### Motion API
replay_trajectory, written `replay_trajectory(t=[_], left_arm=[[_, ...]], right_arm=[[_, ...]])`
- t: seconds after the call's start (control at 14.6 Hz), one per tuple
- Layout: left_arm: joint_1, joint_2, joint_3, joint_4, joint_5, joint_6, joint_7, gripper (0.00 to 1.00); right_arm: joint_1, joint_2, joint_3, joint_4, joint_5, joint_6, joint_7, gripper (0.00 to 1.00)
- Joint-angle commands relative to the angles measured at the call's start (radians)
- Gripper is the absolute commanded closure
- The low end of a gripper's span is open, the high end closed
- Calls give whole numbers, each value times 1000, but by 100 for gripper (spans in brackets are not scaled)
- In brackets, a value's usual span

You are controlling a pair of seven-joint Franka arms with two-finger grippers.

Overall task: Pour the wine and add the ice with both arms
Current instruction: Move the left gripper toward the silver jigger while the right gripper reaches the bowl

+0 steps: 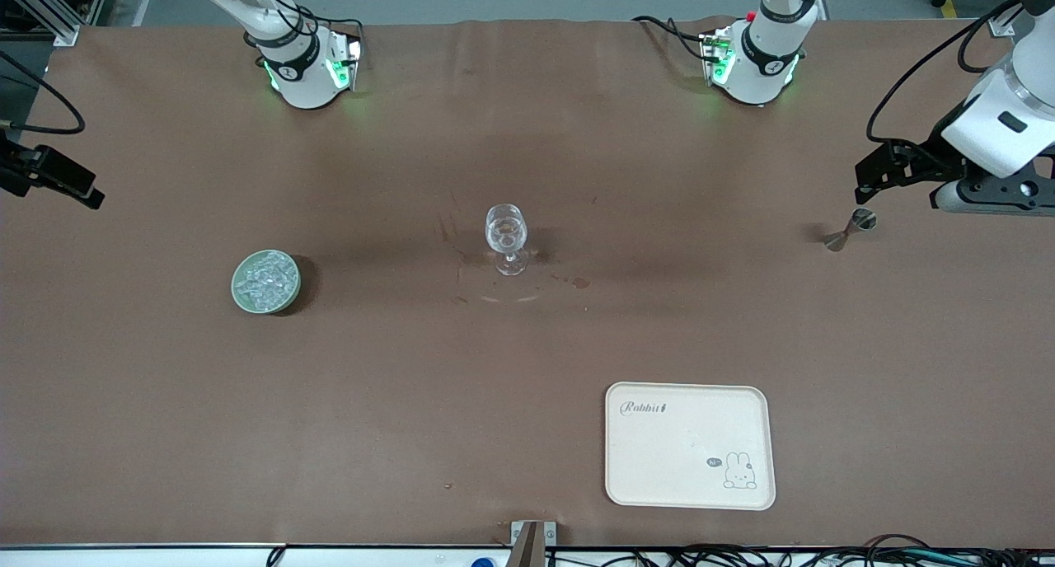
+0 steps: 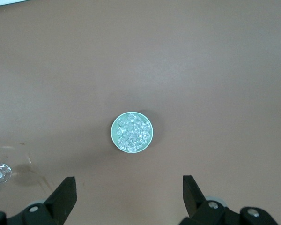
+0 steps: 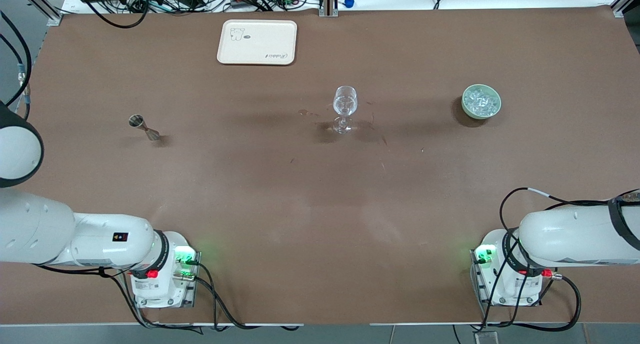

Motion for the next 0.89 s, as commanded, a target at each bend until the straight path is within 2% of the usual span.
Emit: replay_trajectory(t=[0.0,0.34,0.55,0.69,0.82], left_arm=[[55,21,13,11,-57,0,-38,0],[21,82,221,5,-68,-8,-64,0],[8,133,361,5,-209,-29,-145,0],[5,171,421,3,-243,-48,-257,0],[11,231,450,-1,-283,-63,-369,0]], right_arm=[[0,-15,-2,-20,-5,15,-11,0],[5,-15,0,-23,-5,31,-11,0],[8,-15,1,-37,-5,26,-9,0],[12,-15,3,-97,-5,52,-11,0],[21,-10,3,-194,-5,154,-11,0]])
